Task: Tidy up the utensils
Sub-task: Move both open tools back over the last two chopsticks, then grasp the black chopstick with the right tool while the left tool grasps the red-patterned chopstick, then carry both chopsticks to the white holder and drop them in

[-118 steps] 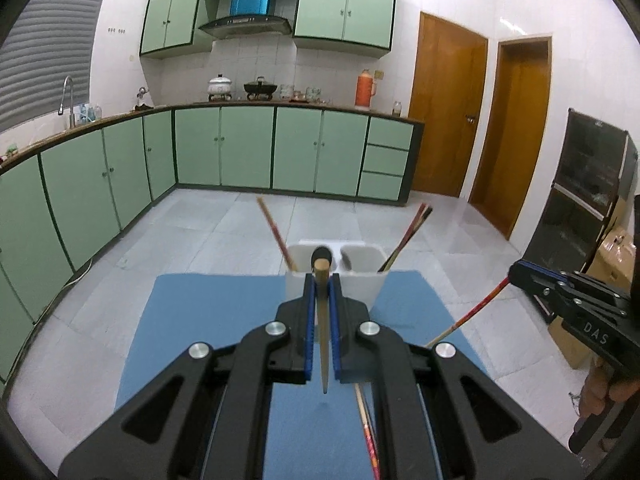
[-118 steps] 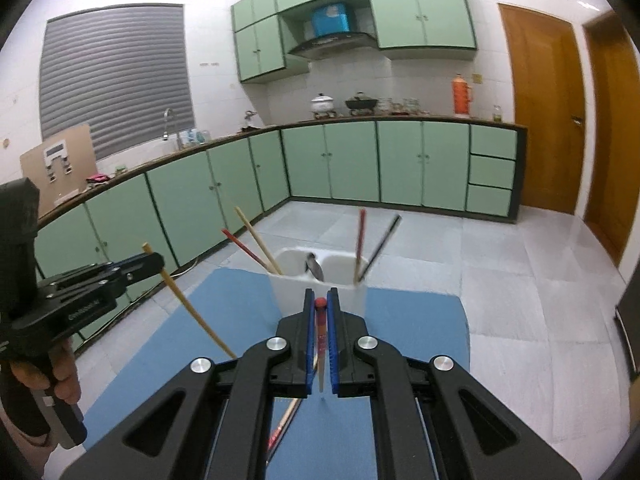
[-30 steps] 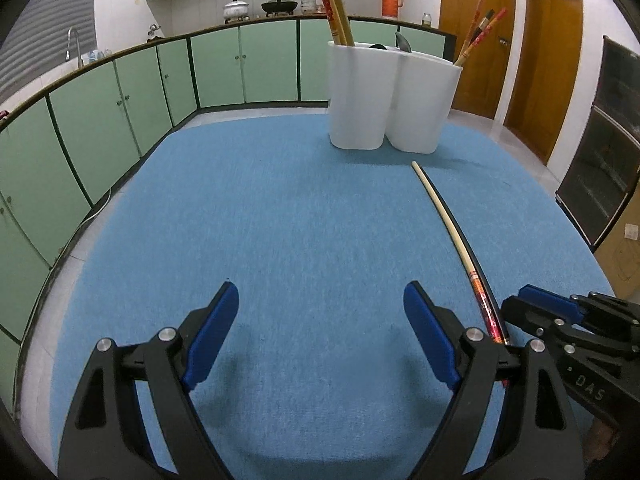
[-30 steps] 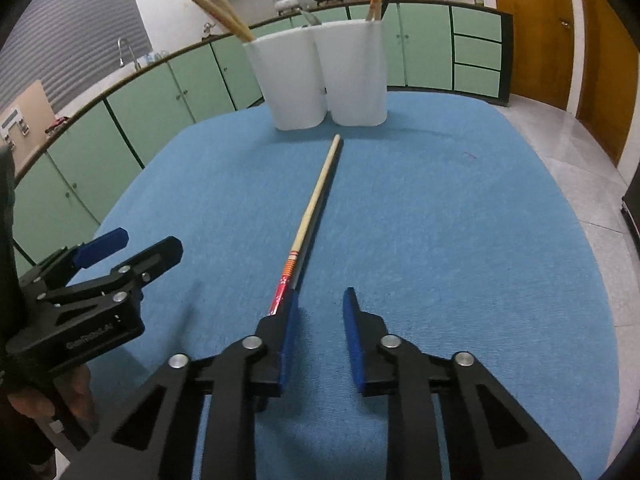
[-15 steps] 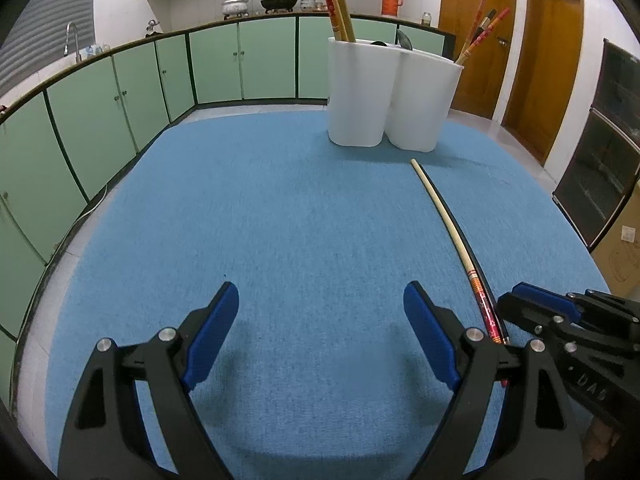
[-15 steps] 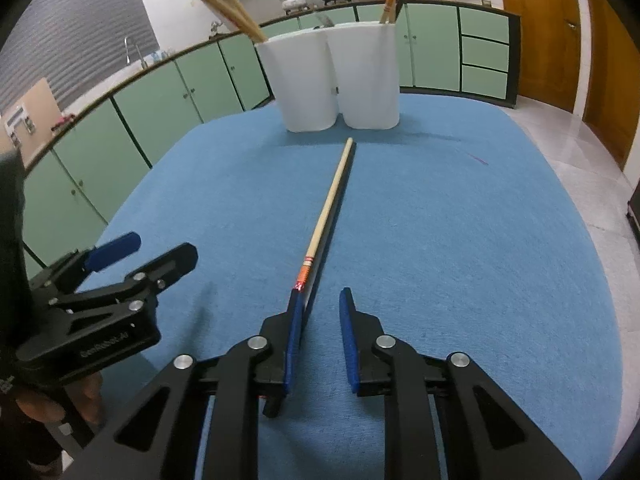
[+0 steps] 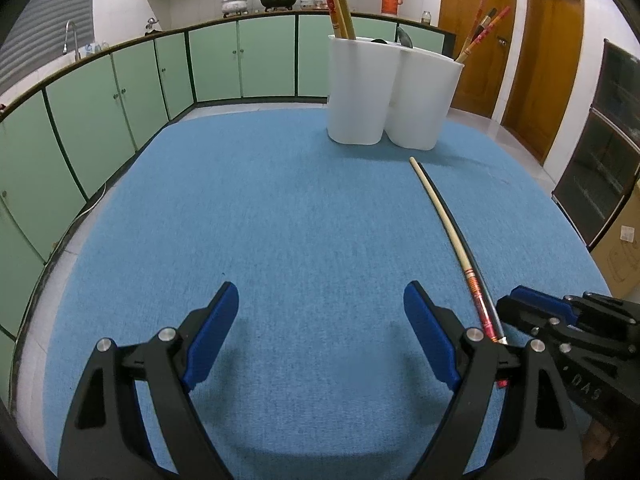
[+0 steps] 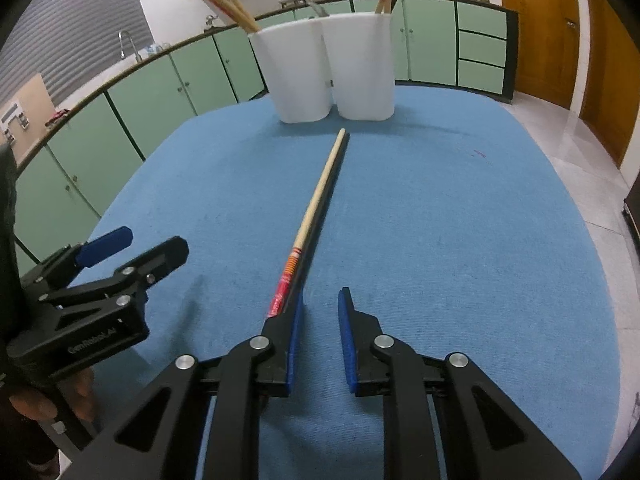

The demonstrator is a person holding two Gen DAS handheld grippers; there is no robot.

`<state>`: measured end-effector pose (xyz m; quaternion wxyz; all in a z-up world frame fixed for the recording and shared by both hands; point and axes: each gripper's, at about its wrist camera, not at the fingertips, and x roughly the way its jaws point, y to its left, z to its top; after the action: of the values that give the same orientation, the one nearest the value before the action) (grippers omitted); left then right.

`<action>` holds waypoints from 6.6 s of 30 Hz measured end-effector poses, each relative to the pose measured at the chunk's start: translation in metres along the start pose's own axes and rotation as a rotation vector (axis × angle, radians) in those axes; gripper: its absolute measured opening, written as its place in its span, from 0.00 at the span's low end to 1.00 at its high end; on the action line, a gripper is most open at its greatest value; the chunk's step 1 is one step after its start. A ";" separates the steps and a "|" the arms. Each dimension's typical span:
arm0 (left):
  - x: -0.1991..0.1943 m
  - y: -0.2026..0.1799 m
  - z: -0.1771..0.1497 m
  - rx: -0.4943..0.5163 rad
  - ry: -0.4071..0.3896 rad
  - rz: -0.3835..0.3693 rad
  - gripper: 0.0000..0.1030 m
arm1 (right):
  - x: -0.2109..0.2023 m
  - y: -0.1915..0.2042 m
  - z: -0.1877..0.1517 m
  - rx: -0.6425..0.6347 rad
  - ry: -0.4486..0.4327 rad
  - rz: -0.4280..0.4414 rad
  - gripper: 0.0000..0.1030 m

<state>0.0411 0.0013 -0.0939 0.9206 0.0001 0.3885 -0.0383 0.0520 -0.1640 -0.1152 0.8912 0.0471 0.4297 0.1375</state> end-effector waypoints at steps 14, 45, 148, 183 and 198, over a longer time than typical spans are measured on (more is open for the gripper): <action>0.001 0.002 0.001 -0.021 0.003 -0.006 0.80 | -0.001 0.000 0.003 0.011 0.002 0.069 0.17; 0.001 -0.030 -0.002 0.040 0.028 -0.066 0.79 | -0.021 -0.056 -0.008 0.189 -0.025 -0.018 0.06; -0.161 -0.080 0.106 0.076 -0.324 -0.153 0.05 | -0.185 -0.042 0.100 -0.086 -0.433 0.034 0.06; -0.166 -0.055 0.259 0.029 -0.602 -0.114 0.05 | -0.202 0.000 0.271 -0.209 -0.627 0.106 0.06; -0.073 -0.063 0.285 0.055 -0.540 -0.025 0.05 | -0.129 -0.010 0.311 -0.190 -0.583 0.019 0.06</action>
<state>0.1895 -0.0648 0.1592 0.9900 0.0102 0.1275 -0.0588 0.2202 -0.1995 0.1747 0.9760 0.0051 0.1408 0.1662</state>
